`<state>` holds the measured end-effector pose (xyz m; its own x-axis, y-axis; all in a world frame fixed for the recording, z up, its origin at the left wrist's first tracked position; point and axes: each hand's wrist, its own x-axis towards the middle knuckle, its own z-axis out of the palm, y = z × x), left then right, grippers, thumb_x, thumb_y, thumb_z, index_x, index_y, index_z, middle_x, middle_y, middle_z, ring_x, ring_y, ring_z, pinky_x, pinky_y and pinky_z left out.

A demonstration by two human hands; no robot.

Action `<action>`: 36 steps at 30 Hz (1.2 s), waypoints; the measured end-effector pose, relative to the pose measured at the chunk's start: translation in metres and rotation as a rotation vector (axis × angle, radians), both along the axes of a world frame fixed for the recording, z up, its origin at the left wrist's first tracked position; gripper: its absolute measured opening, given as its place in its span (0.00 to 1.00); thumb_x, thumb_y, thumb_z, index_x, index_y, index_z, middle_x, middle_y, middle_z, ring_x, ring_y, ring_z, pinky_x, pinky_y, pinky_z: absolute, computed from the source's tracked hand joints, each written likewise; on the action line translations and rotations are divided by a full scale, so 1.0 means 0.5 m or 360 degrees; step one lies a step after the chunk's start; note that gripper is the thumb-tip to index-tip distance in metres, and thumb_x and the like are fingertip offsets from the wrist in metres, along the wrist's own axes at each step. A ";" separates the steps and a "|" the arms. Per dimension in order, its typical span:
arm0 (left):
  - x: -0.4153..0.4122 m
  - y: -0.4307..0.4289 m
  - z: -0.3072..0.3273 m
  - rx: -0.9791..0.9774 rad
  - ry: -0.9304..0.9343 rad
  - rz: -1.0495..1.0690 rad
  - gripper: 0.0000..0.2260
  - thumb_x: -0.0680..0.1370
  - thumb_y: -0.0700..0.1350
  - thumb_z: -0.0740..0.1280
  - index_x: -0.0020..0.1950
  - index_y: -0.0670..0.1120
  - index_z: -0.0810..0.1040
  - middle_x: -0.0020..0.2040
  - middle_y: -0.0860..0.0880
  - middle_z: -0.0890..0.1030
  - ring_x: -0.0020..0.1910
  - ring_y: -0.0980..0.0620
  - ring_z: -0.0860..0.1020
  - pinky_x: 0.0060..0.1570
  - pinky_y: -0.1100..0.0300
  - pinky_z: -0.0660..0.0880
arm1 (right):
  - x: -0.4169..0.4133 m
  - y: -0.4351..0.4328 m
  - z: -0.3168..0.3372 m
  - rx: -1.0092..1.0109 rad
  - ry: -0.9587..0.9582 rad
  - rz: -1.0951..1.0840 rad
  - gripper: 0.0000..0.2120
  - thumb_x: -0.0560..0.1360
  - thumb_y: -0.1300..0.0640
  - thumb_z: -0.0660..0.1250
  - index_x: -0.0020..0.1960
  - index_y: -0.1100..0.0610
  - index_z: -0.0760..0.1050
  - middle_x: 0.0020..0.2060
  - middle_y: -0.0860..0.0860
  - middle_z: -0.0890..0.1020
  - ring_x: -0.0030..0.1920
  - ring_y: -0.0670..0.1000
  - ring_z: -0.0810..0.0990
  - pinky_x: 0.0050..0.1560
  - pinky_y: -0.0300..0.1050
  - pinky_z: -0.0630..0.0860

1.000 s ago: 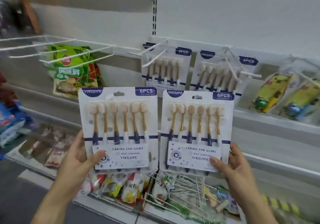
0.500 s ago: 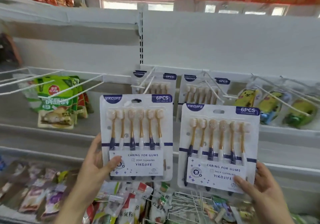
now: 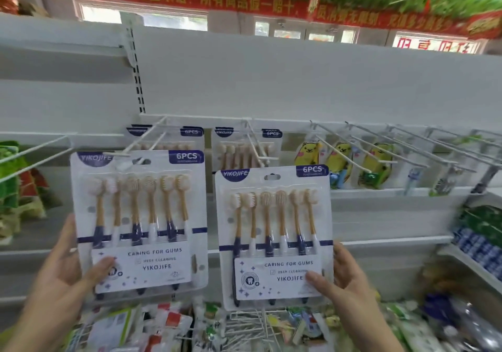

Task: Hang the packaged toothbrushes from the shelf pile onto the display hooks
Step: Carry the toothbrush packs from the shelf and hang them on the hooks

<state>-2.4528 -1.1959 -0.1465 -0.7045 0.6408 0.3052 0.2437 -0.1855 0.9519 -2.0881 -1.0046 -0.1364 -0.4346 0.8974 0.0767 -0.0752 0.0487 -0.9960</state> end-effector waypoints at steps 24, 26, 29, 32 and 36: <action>0.026 -0.019 0.019 0.0044 -0.0076 -0.0055 0.40 0.72 0.40 0.73 0.74 0.72 0.64 0.75 0.55 0.74 0.72 0.50 0.74 0.73 0.40 0.68 | -0.029 -0.008 0.017 0.0094 0.0130 -0.0020 0.27 0.64 0.60 0.76 0.61 0.50 0.74 0.50 0.54 0.87 0.50 0.54 0.87 0.50 0.43 0.84; 0.034 -0.016 0.018 0.0088 -0.0070 -0.0045 0.38 0.72 0.39 0.73 0.73 0.71 0.66 0.74 0.58 0.74 0.72 0.53 0.74 0.69 0.51 0.74 | -0.031 -0.008 0.019 0.0105 0.0146 -0.0044 0.25 0.66 0.61 0.75 0.60 0.48 0.75 0.49 0.51 0.88 0.49 0.51 0.87 0.47 0.40 0.84; 0.046 -0.016 0.028 0.0099 -0.0045 -0.0035 0.38 0.74 0.35 0.71 0.75 0.67 0.63 0.68 0.68 0.76 0.68 0.61 0.76 0.58 0.68 0.77 | -0.040 -0.004 0.022 0.0159 0.0166 -0.0059 0.33 0.59 0.57 0.82 0.61 0.46 0.75 0.49 0.49 0.88 0.49 0.49 0.87 0.42 0.36 0.82; 0.049 -0.021 0.037 0.0085 -0.0033 -0.0018 0.38 0.76 0.32 0.70 0.77 0.62 0.60 0.63 0.73 0.77 0.66 0.66 0.75 0.55 0.73 0.76 | -0.054 0.002 0.021 0.0147 0.0222 -0.0083 0.33 0.59 0.55 0.77 0.63 0.49 0.76 0.51 0.49 0.87 0.50 0.50 0.87 0.45 0.38 0.83; 0.051 -0.026 0.041 0.0079 -0.0049 -0.0003 0.37 0.77 0.31 0.70 0.76 0.61 0.60 0.66 0.72 0.73 0.66 0.71 0.73 0.54 0.75 0.73 | -0.069 0.013 0.011 0.0120 0.0220 -0.0054 0.34 0.57 0.52 0.80 0.62 0.47 0.76 0.53 0.51 0.87 0.49 0.49 0.87 0.43 0.35 0.82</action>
<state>-2.4273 -1.2091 -0.1260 -0.7129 0.6266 0.3148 0.2141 -0.2329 0.9486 -2.1227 -0.9981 -0.1309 -0.3847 0.9008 0.2011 -0.2082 0.1276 -0.9697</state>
